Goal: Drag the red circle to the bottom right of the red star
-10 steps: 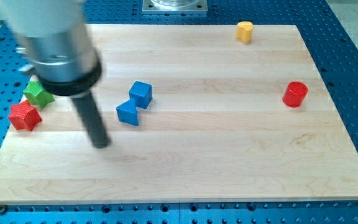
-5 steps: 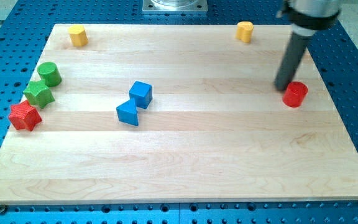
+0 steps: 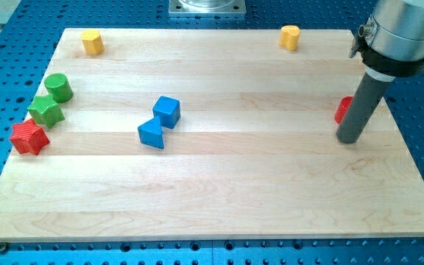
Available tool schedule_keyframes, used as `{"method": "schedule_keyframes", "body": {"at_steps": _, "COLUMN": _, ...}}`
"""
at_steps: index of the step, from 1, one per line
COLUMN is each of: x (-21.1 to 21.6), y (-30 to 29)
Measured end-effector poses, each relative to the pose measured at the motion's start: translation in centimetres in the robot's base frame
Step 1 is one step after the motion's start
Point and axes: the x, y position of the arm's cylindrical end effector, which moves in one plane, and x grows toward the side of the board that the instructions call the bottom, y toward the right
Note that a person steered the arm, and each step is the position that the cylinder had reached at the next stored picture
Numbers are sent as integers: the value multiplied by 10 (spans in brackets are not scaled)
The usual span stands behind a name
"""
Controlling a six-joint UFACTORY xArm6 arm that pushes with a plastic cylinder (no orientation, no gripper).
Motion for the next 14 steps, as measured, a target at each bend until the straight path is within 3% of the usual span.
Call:
{"method": "schedule_keyframes", "body": {"at_steps": 2, "x": 0, "y": 24}}
{"method": "schedule_keyframes", "body": {"at_steps": 3, "x": -35, "y": 77}}
{"method": "schedule_keyframes", "body": {"at_steps": 4, "x": -58, "y": 75}}
{"method": "schedule_keyframes", "body": {"at_steps": 6, "x": 5, "y": -97}}
{"method": "schedule_keyframes", "body": {"at_steps": 7, "x": 9, "y": -148}}
{"method": "schedule_keyframes", "body": {"at_steps": 8, "x": -26, "y": -135}}
{"method": "schedule_keyframes", "body": {"at_steps": 9, "x": -30, "y": -160}}
{"method": "schedule_keyframes", "body": {"at_steps": 11, "x": 10, "y": -249}}
{"method": "schedule_keyframes", "body": {"at_steps": 12, "x": 13, "y": -223}}
{"method": "schedule_keyframes", "body": {"at_steps": 14, "x": 53, "y": -258}}
